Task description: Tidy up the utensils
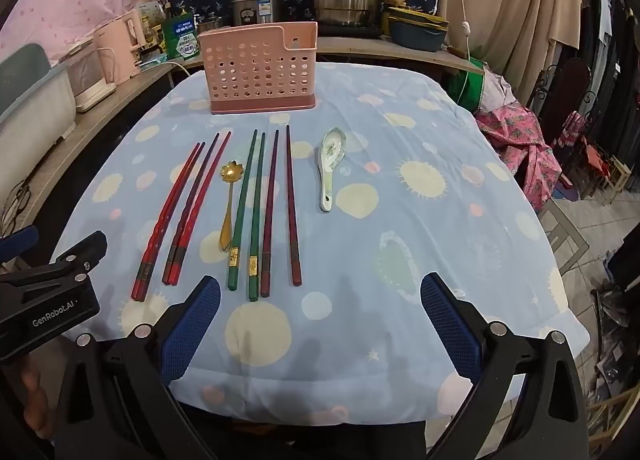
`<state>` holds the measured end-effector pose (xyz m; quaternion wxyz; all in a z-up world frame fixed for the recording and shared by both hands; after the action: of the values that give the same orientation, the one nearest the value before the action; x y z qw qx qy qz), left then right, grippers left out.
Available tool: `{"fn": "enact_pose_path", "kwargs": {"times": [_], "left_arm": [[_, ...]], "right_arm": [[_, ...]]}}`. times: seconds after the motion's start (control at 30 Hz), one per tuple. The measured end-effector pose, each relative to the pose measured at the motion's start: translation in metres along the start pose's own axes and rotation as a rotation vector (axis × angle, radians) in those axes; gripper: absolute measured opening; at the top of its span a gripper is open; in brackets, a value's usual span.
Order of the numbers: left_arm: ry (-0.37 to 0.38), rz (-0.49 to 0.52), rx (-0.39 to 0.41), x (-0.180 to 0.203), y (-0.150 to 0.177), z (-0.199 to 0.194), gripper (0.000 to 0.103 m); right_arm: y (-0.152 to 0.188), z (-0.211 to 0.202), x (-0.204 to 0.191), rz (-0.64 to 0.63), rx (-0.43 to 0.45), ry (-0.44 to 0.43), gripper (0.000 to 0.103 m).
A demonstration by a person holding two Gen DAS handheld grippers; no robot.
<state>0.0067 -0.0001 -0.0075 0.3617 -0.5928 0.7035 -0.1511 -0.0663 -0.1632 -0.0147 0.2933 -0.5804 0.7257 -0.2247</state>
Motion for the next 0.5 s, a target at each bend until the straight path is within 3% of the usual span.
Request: {"fn": "enact_pose_path", "kwargs": {"times": [0.5], "left_arm": [[0.008, -0.007, 0.001, -0.001, 0.004, -0.009, 0.096]], "right_arm": [[-0.001, -0.011, 0.000, 0.010, 0.020, -0.011, 0.096]]}}
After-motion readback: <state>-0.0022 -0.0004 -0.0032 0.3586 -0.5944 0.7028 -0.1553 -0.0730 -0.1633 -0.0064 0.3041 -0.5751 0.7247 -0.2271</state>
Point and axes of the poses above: each gripper's, at about its wrist camera, not at the fingertips, and z roughly the way its jaws point, x to its right, y to its underside, the point moved 1 cm from there along z, roughly the way its jaws point, and after that the axes turned 13 degrees about -y, right-handed, at the moved point
